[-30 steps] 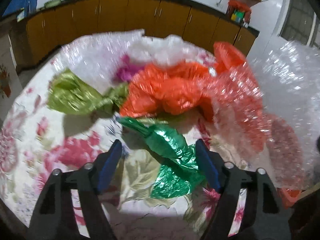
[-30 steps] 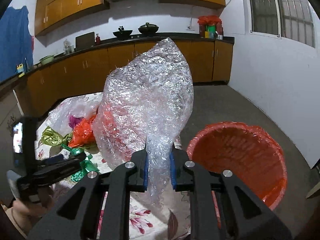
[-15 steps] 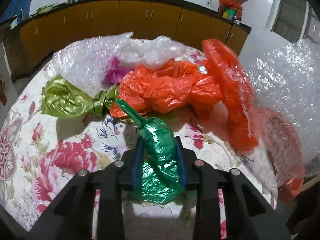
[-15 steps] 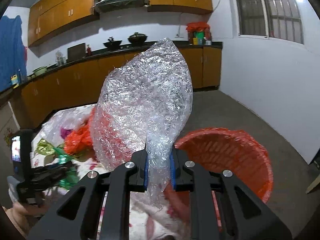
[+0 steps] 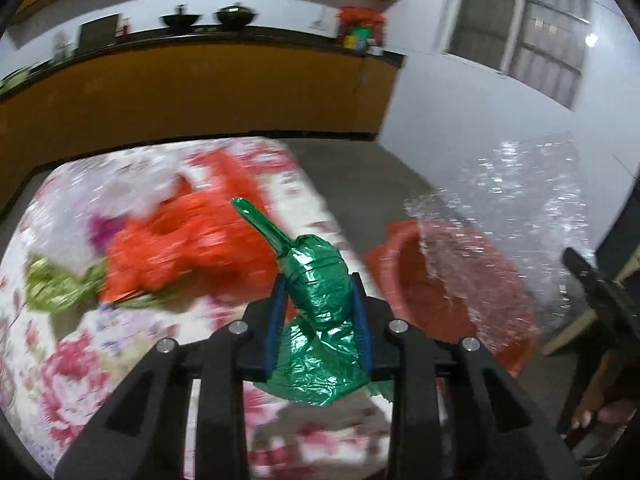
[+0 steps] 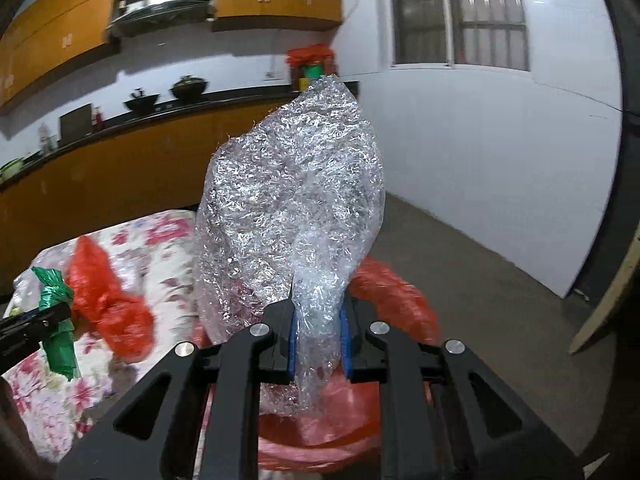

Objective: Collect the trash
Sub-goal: 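Carry bubble wrap into the orange basket with right tool while left tool grasps green bag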

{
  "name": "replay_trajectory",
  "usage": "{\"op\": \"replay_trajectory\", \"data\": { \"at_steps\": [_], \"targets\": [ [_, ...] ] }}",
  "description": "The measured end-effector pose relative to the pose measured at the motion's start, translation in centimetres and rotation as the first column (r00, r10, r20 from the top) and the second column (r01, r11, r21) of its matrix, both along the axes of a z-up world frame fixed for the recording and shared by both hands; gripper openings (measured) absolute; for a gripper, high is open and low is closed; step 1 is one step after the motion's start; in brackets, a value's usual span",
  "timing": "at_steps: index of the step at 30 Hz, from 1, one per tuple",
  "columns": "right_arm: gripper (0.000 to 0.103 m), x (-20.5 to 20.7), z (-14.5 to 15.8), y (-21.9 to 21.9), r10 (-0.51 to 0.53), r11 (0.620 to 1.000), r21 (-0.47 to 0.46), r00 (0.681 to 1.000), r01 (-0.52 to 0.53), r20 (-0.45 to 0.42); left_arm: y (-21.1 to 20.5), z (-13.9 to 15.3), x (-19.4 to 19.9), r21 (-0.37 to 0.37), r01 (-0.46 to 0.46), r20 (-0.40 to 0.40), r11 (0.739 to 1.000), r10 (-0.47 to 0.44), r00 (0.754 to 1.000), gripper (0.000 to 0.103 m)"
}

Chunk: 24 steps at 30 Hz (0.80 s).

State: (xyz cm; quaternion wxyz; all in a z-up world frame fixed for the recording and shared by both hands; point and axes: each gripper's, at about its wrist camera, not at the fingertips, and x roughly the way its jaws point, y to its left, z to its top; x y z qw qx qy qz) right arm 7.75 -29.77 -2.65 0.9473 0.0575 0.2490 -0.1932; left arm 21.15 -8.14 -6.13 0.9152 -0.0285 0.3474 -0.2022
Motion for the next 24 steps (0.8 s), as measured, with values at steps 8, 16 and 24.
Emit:
{"op": "replay_trajectory", "data": {
  "at_steps": [8, 16, 24],
  "targets": [
    [0.017, -1.0, -0.3, -2.9, -0.063, 0.998, -0.007, 0.998, 0.063, -0.015, -8.5, 0.6, 0.4, 0.001, 0.179, 0.031, 0.984, -0.179, 0.983, 0.031],
    [0.017, -0.7, -0.9, -4.7, -0.056, 0.997, 0.057, 0.998, 0.058, -0.029, -13.0, -1.1, 0.9, 0.010, 0.269, 0.006, 0.963, -0.269, 0.963, 0.032],
    [0.017, -0.2, -1.6, -6.0, -0.040, 0.993, 0.106, 0.998, 0.044, -0.038, -14.9, -2.4, 1.3, 0.017, 0.305, -0.024, 0.952, -0.305, 0.952, 0.032]
  ]
}}
